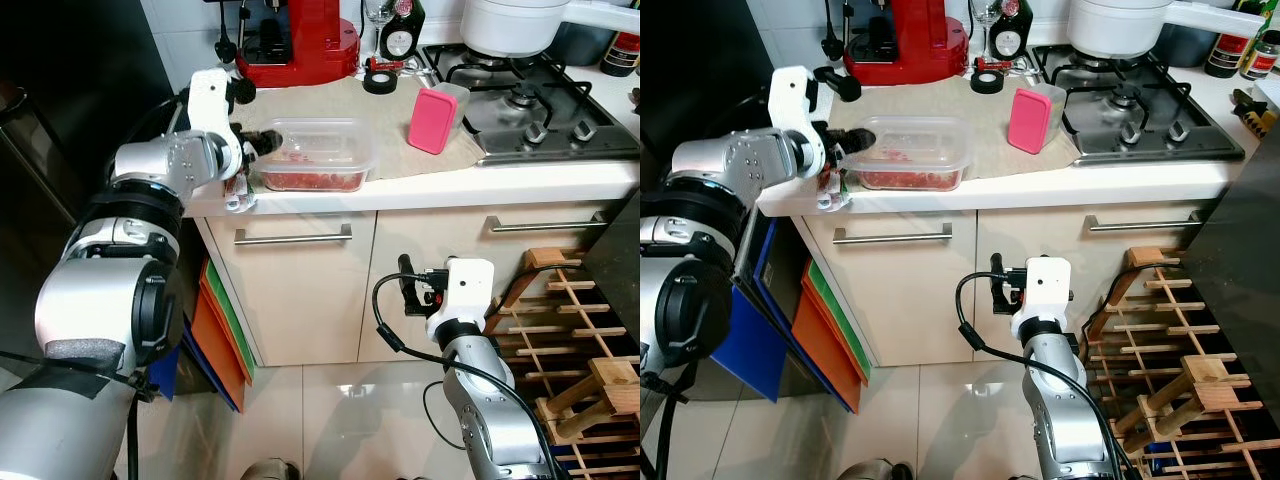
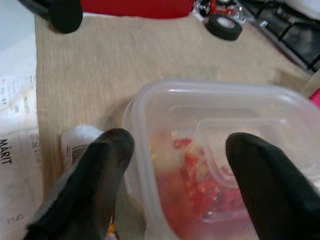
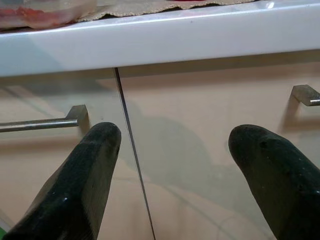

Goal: Restocking fridge

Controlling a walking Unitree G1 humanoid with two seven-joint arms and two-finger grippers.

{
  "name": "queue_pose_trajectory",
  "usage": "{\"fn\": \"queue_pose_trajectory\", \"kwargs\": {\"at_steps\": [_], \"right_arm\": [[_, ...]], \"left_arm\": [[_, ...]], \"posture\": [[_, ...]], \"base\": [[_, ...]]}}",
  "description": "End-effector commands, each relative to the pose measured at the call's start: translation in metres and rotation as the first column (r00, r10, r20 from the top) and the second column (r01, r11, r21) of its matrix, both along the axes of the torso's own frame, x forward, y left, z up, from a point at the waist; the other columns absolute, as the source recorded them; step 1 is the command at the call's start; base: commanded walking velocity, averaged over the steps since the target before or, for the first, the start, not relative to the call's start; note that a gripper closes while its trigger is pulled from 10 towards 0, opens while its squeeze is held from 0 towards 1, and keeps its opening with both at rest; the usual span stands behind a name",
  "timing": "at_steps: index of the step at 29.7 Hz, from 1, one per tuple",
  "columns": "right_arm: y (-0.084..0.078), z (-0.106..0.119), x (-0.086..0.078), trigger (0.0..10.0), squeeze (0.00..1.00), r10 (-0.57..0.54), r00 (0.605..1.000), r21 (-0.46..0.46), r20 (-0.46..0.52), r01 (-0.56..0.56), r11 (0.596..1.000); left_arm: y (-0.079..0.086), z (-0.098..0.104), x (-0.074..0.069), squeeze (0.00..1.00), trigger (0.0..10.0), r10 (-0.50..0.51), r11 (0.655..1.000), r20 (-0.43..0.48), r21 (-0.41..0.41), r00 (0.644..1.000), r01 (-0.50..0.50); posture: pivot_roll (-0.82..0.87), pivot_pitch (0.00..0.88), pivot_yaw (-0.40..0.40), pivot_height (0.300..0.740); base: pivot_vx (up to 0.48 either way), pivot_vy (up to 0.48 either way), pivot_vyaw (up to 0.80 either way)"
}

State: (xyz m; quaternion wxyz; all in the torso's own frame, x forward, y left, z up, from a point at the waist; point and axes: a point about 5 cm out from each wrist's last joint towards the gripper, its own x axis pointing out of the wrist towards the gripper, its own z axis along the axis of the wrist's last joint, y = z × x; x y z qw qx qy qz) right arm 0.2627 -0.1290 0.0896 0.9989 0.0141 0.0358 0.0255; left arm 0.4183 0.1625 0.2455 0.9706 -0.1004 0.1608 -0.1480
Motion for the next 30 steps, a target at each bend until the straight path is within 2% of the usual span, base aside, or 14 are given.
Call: {"fn": "queue_pose_trajectory", "kwargs": {"at_steps": [1,6,13,16,17,18,19,20,21,22,23,25,27,30], "right_arm": [[0.001,0.002,-0.002,10.0,0.0,-0.004,1.0,-0.011,-0.002,0.004,1.0],[0.001,0.001,-0.002,10.0,0.0,-0.004,1.0,-0.011,-0.006,0.004,1.0],[0.001,0.0,-0.002,10.0,0.0,-0.004,1.0,-0.01,-0.013,0.004,1.0],[0.001,0.0,-0.002,10.0,0.0,-0.003,1.0,-0.011,-0.014,0.003,1.0],[0.001,0.0,-0.002,10.0,0.0,-0.004,1.0,-0.011,-0.015,0.004,1.0],[0.0,0.001,-0.001,10.0,0.0,-0.007,1.0,-0.012,-0.012,0.007,1.0],[0.0,0.001,-0.001,10.0,0.0,-0.007,1.0,-0.012,-0.012,0.007,1.0],[0.0,0.001,0.0,10.0,0.0,-0.01,1.0,-0.013,-0.008,0.01,1.0],[-0.003,0.005,0.002,10.0,0.0,-0.019,1.0,-0.013,0.009,0.019,1.0],[-0.003,0.005,0.002,10.0,0.0,-0.019,1.0,-0.013,0.009,0.019,1.0],[-0.004,0.008,0.003,10.0,0.0,-0.026,0.999,-0.013,0.023,0.026,1.0],[-0.01,0.017,0.007,10.0,0.0,-0.045,0.997,-0.012,0.067,0.046,0.999],[-0.017,0.023,0.012,10.0,0.0,-0.055,0.994,-0.02,0.097,0.057,0.998],[-0.021,0.027,0.018,10.0,0.0,-0.051,0.992,-0.032,0.112,0.055,0.998]], "left_arm": [[-0.003,0.011,0.002,0.0,0.0,-0.005,1.0,0.033,-0.022,0.999,0.006],[-0.003,0.013,0.002,0.0,0.0,-0.009,0.998,0.034,-0.064,0.999,0.011],[0.008,0.002,0.001,0.0,0.0,0.041,0.996,0.006,-0.081,0.999,-0.041],[0.01,0.002,0.001,0.0,0.0,0.055,0.994,0.017,-0.091,0.998,-0.054],[0.014,0.004,0.001,0.0,0.0,0.065,0.995,0.057,-0.076,0.996,-0.06],[0.018,0.01,0.002,0.0,3.4,0.079,0.996,0.125,-0.04,0.989,-0.075],[0.018,0.01,0.002,0.0,3.4,0.079,0.996,0.125,-0.04,0.989,-0.075],[0.02,0.014,0.002,0.0,10.0,0.075,0.997,0.169,-0.009,0.983,-0.074],[0.021,0.027,0.001,0.44,10.0,0.058,0.998,0.28,0.016,0.958,-0.065],[0.021,0.027,0.001,0.44,10.0,0.058,0.998,0.28,0.016,0.958,-0.065],[0.022,0.034,0.0,1.0,10.0,0.052,0.996,0.349,0.049,0.936,-0.074],[0.021,0.052,-0.009,1.0,10.0,0.031,0.994,0.502,0.075,0.864,-0.079],[0.019,0.063,-0.02,1.0,10.0,0.016,0.995,0.602,0.071,0.798,-0.074],[0.022,0.064,-0.032,1.0,10.0,0.002,0.993,0.655,0.089,0.756,-0.081]], "posture": [[0.03,0.047,0.106,0.74],[0.03,0.048,0.106,0.74],[0.03,0.057,0.108,0.74],[0.03,0.057,0.108,0.74],[0.02,0.055,0.112,0.74],[0.02,0.052,0.111,0.74],[0.02,0.052,0.111,0.74],[0.01,0.048,0.109,0.74],[0.0,0.036,0.096,0.74],[0.0,0.036,0.096,0.74],[0.0,0.033,0.093,0.74],[0.0,0.015,0.071,0.74],[0.0,0.002,0.055,0.74],[0.01,0.0,0.028,0.74]], "base": [[0.0,0.0,0.0],[0.0,0.0,0.0],[0.0,0.0,0.0],[0.0,0.0,0.0],[0.0,0.0,0.0],[0.0,0.0,0.0],[0.0,0.0,0.0],[0.0,0.0,0.0],[0.0,0.0,0.0],[0.0,0.0,0.0],[0.0,0.0,0.0],[0.0,0.0,0.0],[0.0,0.0,0.0],[0.0,0.0,0.0]]}}
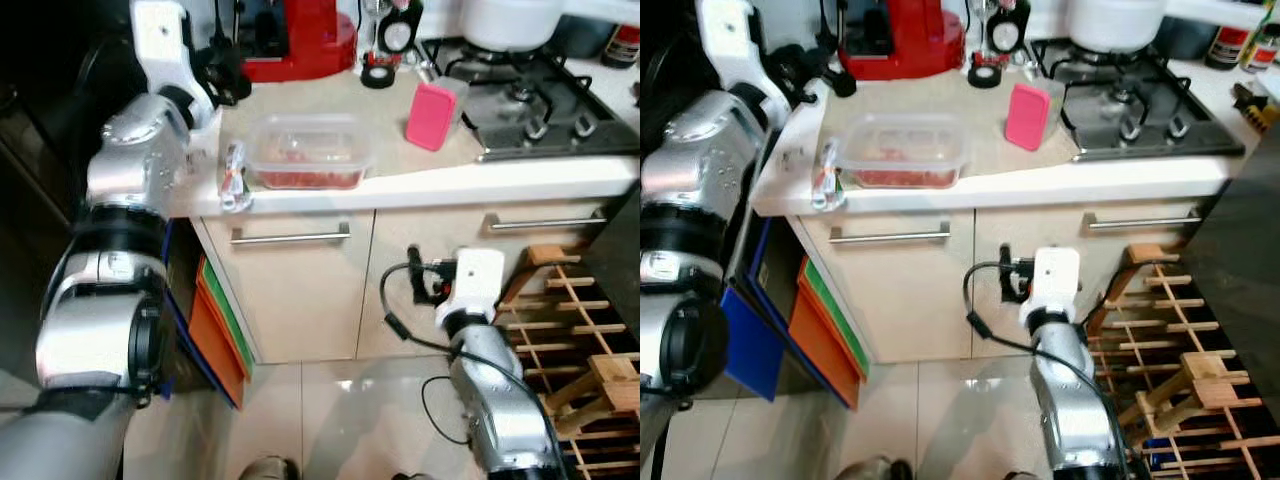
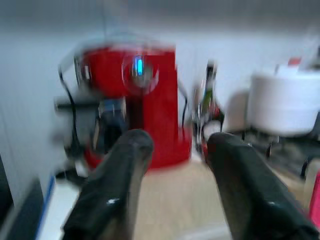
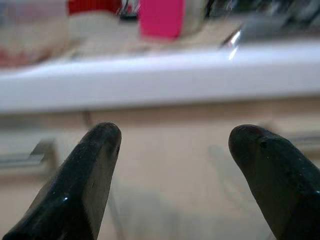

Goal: Restocking fridge

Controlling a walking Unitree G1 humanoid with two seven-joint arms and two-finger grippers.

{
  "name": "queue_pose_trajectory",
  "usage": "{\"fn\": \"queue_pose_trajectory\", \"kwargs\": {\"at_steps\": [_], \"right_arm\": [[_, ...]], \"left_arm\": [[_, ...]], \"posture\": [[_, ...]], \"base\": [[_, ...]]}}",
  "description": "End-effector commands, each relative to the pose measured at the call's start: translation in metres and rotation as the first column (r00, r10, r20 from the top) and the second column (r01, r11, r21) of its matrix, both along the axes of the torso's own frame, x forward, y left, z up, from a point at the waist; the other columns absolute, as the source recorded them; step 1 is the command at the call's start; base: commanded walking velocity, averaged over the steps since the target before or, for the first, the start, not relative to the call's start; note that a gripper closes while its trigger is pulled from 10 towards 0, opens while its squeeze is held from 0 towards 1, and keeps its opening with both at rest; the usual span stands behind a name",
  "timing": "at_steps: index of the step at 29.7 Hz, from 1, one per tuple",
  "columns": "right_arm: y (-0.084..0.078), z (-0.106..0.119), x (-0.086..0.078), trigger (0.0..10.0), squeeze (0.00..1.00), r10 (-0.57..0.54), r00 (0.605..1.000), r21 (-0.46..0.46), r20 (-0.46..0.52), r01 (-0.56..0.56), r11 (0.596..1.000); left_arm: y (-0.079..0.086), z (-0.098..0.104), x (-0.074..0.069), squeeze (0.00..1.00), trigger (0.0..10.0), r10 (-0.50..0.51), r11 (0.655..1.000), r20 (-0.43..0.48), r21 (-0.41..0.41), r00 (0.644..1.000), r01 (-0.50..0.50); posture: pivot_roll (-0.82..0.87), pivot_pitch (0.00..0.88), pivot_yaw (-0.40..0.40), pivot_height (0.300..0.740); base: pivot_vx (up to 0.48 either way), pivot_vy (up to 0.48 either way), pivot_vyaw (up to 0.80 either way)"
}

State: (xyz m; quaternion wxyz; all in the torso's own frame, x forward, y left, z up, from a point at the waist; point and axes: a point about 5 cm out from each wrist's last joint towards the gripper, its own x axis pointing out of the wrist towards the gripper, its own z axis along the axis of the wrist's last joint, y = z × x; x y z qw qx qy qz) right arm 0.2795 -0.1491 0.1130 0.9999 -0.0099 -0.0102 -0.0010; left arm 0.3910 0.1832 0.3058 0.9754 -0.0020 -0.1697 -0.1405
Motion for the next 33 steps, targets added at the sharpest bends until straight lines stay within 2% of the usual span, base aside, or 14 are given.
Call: {"fn": "queue_pose_trajectory", "kwargs": {"at_steps": [1,4,6,8,10,12,16,19,21,24,27,30,31,33], "right_arm": [[-0.001,0.005,0.003,10.0,0.0,0.003,1.0,0.008,0.023,-0.003,1.0],[-0.004,0.01,0.011,10.0,0.0,0.01,0.999,-0.002,0.042,-0.01,1.0],[-0.005,0.017,0.017,10.0,0.0,0.007,0.998,-0.014,0.068,-0.007,1.0],[-0.006,0.019,0.019,10.0,0.0,0.006,0.997,-0.016,0.077,-0.004,1.0],[-0.008,0.026,0.022,10.0,0.0,0.001,0.995,-0.025,0.103,0.002,1.0],[-0.007,0.041,0.025,10.0,0.0,-0.001,0.989,-0.038,0.151,0.007,0.999],[-0.003,0.052,0.026,10.0,0.0,0.027,0.982,-0.037,0.188,-0.02,0.999],[0.002,0.053,0.025,10.0,0.0,0.054,0.98,-0.02,0.189,-0.051,0.999],[0.002,0.048,0.025,10.0,0.0,0.056,0.984,0.0,0.169,-0.057,0.998],[0.002,0.047,0.026,10.0,0.0,0.053,0.984,0.004,0.169,-0.055,0.998],[0.006,0.048,0.026,10.0,0.0,0.073,0.981,0.0,0.178,-0.074,0.997],[0.006,0.053,0.024,10.0,0.0,0.086,0.976,-0.001,0.201,-0.087,0.996],[0.007,0.055,0.02,10.0,0.0,0.1,0.972,-0.005,0.212,-0.101,0.995],[0.008,0.054,0.019,10.0,0.03,0.102,0.972,0.0,0.211,-0.105,0.994]], "left_arm": [[0.002,0.002,-0.007,1.0,10.0,-0.001,1.0,0.028,0.012,1.0,0.001],[0.003,-0.011,-0.016,1.0,10.0,0.011,1.0,0.012,-0.018,1.0,-0.011],[-0.002,-0.037,-0.035,1.0,10.0,0.018,1.0,-0.018,0.011,1.0,-0.018],[-0.006,-0.047,-0.041,1.0,10.0,0.017,1.0,-0.034,0.025,0.999,-0.016],[-0.011,-0.07,-0.059,1.0,10.0,0.034,0.998,-0.059,0.05,0.998,-0.031],[-0.013,-0.086,-0.08,1.0,10.0,0.092,0.996,-0.076,0.02,0.993,-0.09],[-0.021,-0.092,-0.09,1.0,10.0,0.118,0.991,-0.055,0.062,0.991,-0.115],[-0.032,-0.102,-0.106,1.0,10.0,0.085,0.99,-0.054,0.122,0.995,-0.078],[-0.031,-0.117,-0.12,1.0,10.0,0.102,0.989,-0.092,0.12,0.991,-0.09],[-0.028,-0.124,-0.131,1.0,10.0,0.142,0.987,-0.105,0.089,0.984,-0.133],[-0.033,-0.121,-0.131,1.0,10.0,0.183,0.981,-0.078,0.078,0.98,-0.177],[-0.04,-0.109,-0.126,1.0,10.0,0.146,0.986,-0.031,0.081,0.989,-0.143],[-0.041,-0.106,-0.125,0.05,10.0,0.125,0.989,-0.022,0.079,0.992,-0.123],[-0.041,-0.108,-0.124,0.0,10.0,0.117,0.99,-0.036,0.08,0.992,-0.114]], "posture": [[0.01,0.0,0.028,0.74],[0.04,0.0,-0.003,0.74],[0.05,0.0,-0.016,0.74],[0.06,0.0,-0.024,0.74],[0.07,0.0,-0.035,0.74],[0.1,0.0,-0.056,0.74],[0.11,0.0,-0.077,0.74],[0.11,0.0,-0.088,0.74],[0.12,0.0,-0.104,0.74],[0.12,0.0,-0.114,0.74],[0.13,0.0,-0.125,0.74],[0.12,0.0,-0.119,0.74],[0.11,0.0,-0.116,0.74],[0.1,0.0,-0.109,0.74]], "base": [[0.0,0.0,0.0],[0.0,0.0,0.0],[0.0,0.0,0.0],[0.0,0.0,0.0],[0.0,0.0,0.0],[0.0,0.0,0.0],[0.0,0.0,0.0],[0.0,0.0,0.0],[0.0,0.0,0.0],[0.0,0.0,0.0],[0.0,0.0,0.0],[0.0,0.0,0.0],[0.0,0.0,0.0],[0.0,0.0,0.0]]}}
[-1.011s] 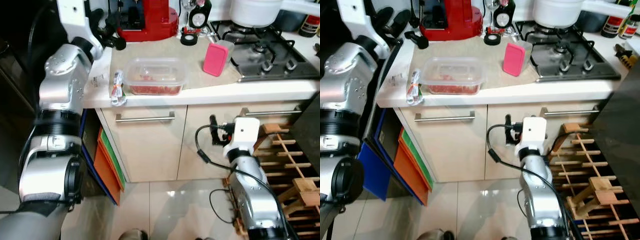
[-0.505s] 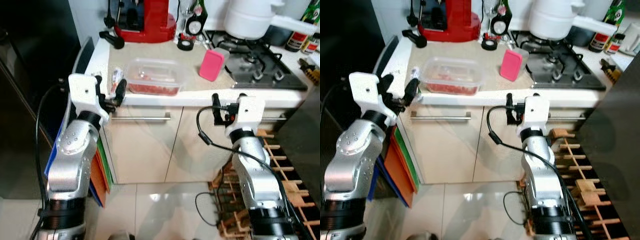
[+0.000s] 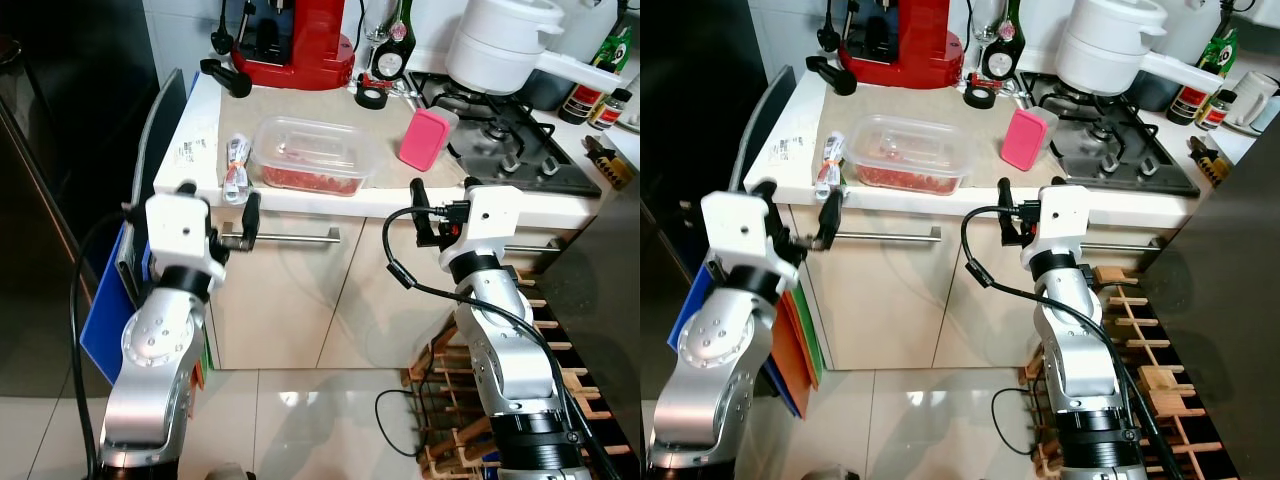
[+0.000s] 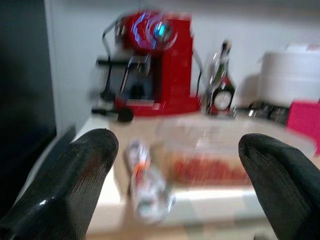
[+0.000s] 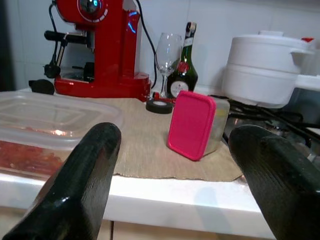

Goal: Restocking fridge

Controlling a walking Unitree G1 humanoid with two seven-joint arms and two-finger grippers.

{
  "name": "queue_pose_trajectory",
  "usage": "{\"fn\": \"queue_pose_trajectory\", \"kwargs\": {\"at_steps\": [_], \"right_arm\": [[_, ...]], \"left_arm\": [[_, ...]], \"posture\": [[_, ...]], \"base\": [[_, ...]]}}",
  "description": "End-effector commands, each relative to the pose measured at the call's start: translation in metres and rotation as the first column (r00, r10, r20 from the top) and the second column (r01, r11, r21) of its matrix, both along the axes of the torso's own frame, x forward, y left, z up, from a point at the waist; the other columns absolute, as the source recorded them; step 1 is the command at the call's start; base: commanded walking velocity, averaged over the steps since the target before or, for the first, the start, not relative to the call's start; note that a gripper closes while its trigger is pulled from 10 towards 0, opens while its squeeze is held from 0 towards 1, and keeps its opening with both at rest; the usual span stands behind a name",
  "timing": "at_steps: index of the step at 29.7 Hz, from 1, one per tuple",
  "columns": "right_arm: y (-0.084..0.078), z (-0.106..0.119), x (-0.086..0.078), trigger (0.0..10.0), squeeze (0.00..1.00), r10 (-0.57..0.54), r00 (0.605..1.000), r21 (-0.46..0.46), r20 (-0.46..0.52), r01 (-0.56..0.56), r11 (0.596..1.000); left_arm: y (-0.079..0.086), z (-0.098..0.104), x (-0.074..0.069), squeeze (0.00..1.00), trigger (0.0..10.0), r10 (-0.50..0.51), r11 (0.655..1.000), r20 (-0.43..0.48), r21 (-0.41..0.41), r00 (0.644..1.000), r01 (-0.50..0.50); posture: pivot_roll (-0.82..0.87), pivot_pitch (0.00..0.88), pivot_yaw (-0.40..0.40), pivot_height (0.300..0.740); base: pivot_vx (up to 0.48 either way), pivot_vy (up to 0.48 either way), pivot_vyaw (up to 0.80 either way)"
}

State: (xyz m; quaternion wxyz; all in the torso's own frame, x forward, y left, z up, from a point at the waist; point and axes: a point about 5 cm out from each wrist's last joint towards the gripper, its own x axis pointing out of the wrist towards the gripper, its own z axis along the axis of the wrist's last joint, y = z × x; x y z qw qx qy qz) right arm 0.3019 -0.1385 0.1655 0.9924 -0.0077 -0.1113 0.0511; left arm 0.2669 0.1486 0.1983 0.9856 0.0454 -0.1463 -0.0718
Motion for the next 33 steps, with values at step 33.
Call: {"fn": "queue_pose_trajectory", "kwargs": {"at_steps": [33], "right_arm": [[0.011,-0.003,-0.003,10.0,0.0,0.042,0.999,-0.023,0.027,-0.041,0.999]], "left_arm": [[-0.009,0.046,0.008,0.0,10.0,-0.001,1.0,0.168,0.005,0.986,0.0]], "posture": [[0.1,0.0,-0.101,0.74]], "base": [[0.375,0.022,0.0]]}}
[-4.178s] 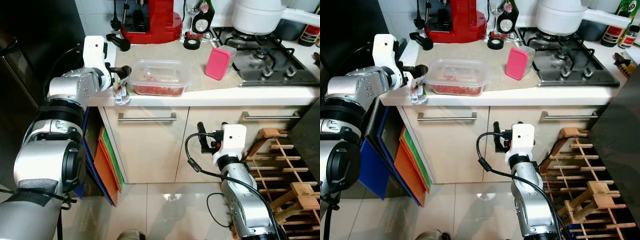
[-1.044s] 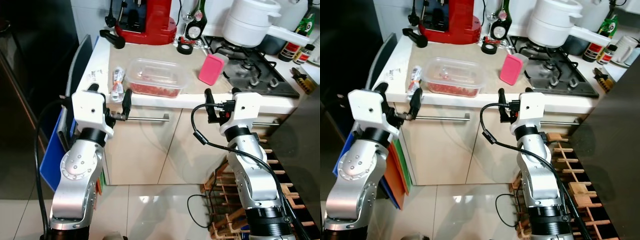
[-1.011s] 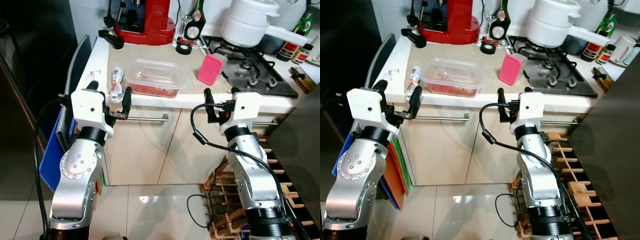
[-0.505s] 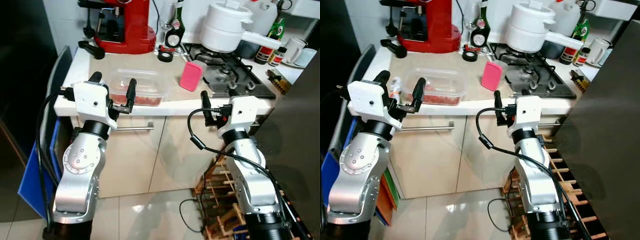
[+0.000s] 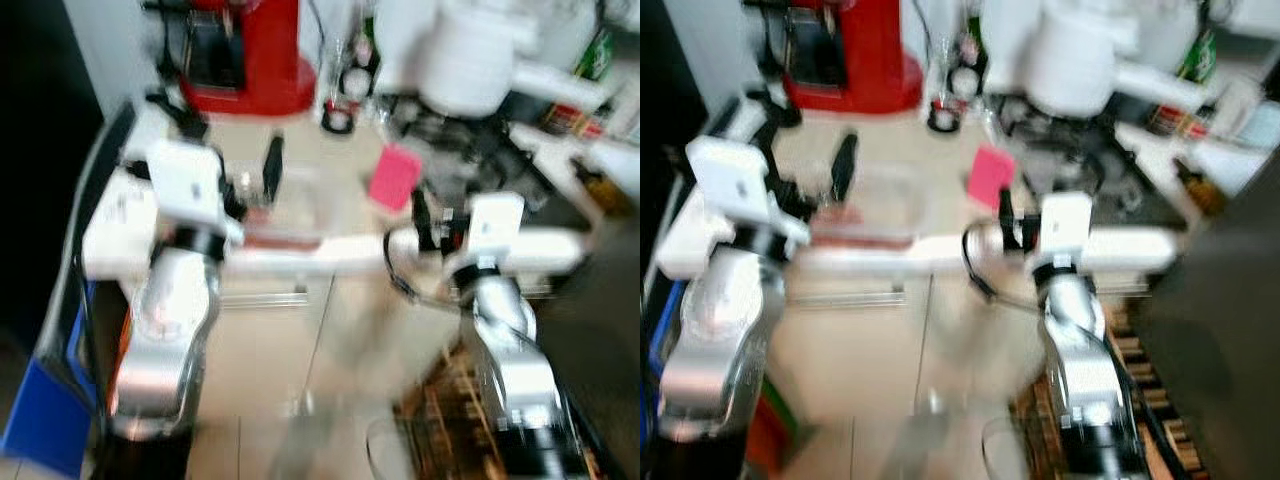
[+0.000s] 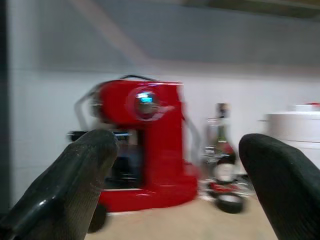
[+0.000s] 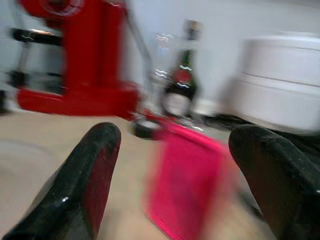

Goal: Restocking fridge

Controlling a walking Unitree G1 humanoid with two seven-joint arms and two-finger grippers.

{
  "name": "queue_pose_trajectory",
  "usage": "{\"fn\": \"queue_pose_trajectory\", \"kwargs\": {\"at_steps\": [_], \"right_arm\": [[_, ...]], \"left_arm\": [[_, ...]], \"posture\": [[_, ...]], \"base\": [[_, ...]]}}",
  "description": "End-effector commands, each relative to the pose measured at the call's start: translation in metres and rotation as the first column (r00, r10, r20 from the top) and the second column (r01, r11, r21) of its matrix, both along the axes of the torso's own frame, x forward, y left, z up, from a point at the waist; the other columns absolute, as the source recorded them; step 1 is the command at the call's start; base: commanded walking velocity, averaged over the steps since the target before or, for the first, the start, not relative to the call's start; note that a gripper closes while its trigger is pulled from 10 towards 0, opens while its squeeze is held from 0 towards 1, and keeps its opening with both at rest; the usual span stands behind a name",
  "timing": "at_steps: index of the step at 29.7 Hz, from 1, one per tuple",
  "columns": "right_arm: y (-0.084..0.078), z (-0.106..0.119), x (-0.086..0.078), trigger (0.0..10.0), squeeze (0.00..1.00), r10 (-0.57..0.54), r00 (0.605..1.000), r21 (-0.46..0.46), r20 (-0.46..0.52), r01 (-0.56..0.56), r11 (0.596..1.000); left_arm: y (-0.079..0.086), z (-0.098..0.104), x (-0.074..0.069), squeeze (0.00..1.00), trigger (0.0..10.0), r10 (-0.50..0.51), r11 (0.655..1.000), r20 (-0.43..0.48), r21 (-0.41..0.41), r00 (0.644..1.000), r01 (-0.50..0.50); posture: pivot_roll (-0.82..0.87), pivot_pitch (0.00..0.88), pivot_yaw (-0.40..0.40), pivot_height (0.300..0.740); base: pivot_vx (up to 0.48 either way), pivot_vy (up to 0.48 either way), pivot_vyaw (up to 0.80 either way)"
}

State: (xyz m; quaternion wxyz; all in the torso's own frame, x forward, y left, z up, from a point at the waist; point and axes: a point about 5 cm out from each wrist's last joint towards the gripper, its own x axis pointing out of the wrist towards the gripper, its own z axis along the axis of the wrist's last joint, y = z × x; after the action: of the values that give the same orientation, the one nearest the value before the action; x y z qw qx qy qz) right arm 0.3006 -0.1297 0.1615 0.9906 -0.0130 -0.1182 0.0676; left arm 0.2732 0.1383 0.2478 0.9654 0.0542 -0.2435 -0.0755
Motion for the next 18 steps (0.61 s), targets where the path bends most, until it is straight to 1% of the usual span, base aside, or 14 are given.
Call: {"fn": "queue_pose_trajectory", "kwargs": {"at_steps": [1,4,5,7,8,10,11,12,13,14,15,16,17,18], "right_arm": [[0.002,0.001,-0.002,10.0,0.0,0.01,1.0,-0.009,0.014,-0.01,1.0],[0.002,0.002,-0.005,10.0,0.0,0.015,1.0,-0.009,0.021,-0.015,1.0],[0.002,0.002,-0.005,10.0,0.0,0.015,1.0,-0.009,0.021,-0.015,1.0],[0.002,0.002,-0.008,10.0,0.0,0.018,1.0,-0.01,0.024,-0.018,1.0],[0.002,0.002,-0.008,10.0,0.0,0.018,1.0,-0.01,0.024,-0.018,1.0],[0.001,0.001,-0.011,10.0,0.0,0.016,1.0,-0.01,0.023,-0.016,1.0],[0.001,0.001,-0.015,10.0,0.0,0.009,1.0,-0.007,0.022,-0.009,1.0],[0.001,0.001,-0.015,10.0,0.0,0.009,1.0,-0.007,0.022,-0.009,1.0],[0.001,0.001,-0.016,10.0,0.0,0.005,1.0,-0.002,0.019,-0.005,1.0],[0.001,0.0,-0.018,10.0,0.0,0.003,1.0,0.004,0.016,-0.003,1.0],[0.001,0.0,-0.018,10.0,0.0,0.003,1.0,0.004,0.016,-0.003,1.0],[0.002,-0.001,-0.02,10.0,0.0,0.003,1.0,0.007,0.013,-0.003,1.0],[0.004,-0.003,-0.022,10.0,0.0,0.004,1.0,0.015,0.006,-0.004,1.0],[0.005,-0.004,-0.024,10.0,0.0,0.005,1.0,0.022,0.0,-0.005,1.0]], "left_arm": [[0.002,-0.001,0.004,0.0,10.0,0.012,1.0,-0.042,-0.001,0.999,-0.012],[0.01,0.02,0.014,0.0,10.0,-0.01,1.0,-0.018,-0.005,1.0,0.01],[0.01,0.02,0.014,0.0,10.0,-0.01,1.0,-0.018,-0.005,1.0,0.01],[0.018,0.035,0.021,0.0,10.0,-0.042,0.999,-0.013,-0.035,0.999,0.042],[0.018,0.035,0.021,0.0,10.0,-0.042,0.999,-0.013,-0.035,0.999,0.042],[0.031,0.053,0.033,0.0,10.0,-0.07,0.995,-0.049,-0.079,0.996,0.066],[0.042,0.059,0.044,0.0,10.0,-0.147,0.984,-0.15,-0.119,0.978,0.13],[0.042,0.059,0.044,0.0,10.0,-0.147,0.984,-0.15,-0.119,0.978,0.13],[0.051,0.059,0.051,0.0,10.0,-0.168,0.976,-0.217,-0.171,0.962,0.132],[0.061,0.055,0.058,0.0,10.0,-0.187,0.97,-0.286,-0.206,0.94,0.13],[0.061,0.055,0.058,0.0,10.0,-0.187,0.97,-0.286,-0.206,0.94,0.13],[0.071,0.052,0.063,0.0,10.0,-0.174,0.969,-0.335,-0.223,0.926,0.101],[0.08,0.047,0.069,0.0,10.0,-0.19,0.963,-0.403,-0.253,0.895,0.091],[0.087,0.044,0.072,0.0,10.0,-0.188,0.962,-0.442,-0.264,0.877,0.073]], "posture": [[0.1,0.0,-0.102,0.74],[0.09,0.0,-0.104,0.74],[0.09,0.0,-0.104,0.74],[0.08,0.0,-0.095,0.74],[0.08,0.0,-0.095,0.74],[0.07,0.0,-0.082,0.74],[0.07,0.0,-0.074,0.74],[0.07,0.0,-0.074,0.74],[0.07,0.0,-0.067,0.74],[0.06,0.0,-0.057,0.74],[0.06,0.0,-0.057,0.74],[0.06,0.0,-0.051,0.74],[0.06,0.0,-0.042,0.74],[0.06,0.0,-0.036,0.74]], "base": [[0.0,0.0,0.0],[0.0,0.0,0.0],[0.0,0.0,0.0],[0.0,0.0,0.0],[0.0,0.0,0.0],[0.0,0.0,0.0],[0.0,0.0,0.0],[0.0,0.0,0.0],[0.0,0.0,0.0],[0.0,0.0,0.0],[0.0,0.0,0.0],[0.0,0.0,0.0],[0.0,0.0,0.0],[0.0,0.0,0.0]]}}
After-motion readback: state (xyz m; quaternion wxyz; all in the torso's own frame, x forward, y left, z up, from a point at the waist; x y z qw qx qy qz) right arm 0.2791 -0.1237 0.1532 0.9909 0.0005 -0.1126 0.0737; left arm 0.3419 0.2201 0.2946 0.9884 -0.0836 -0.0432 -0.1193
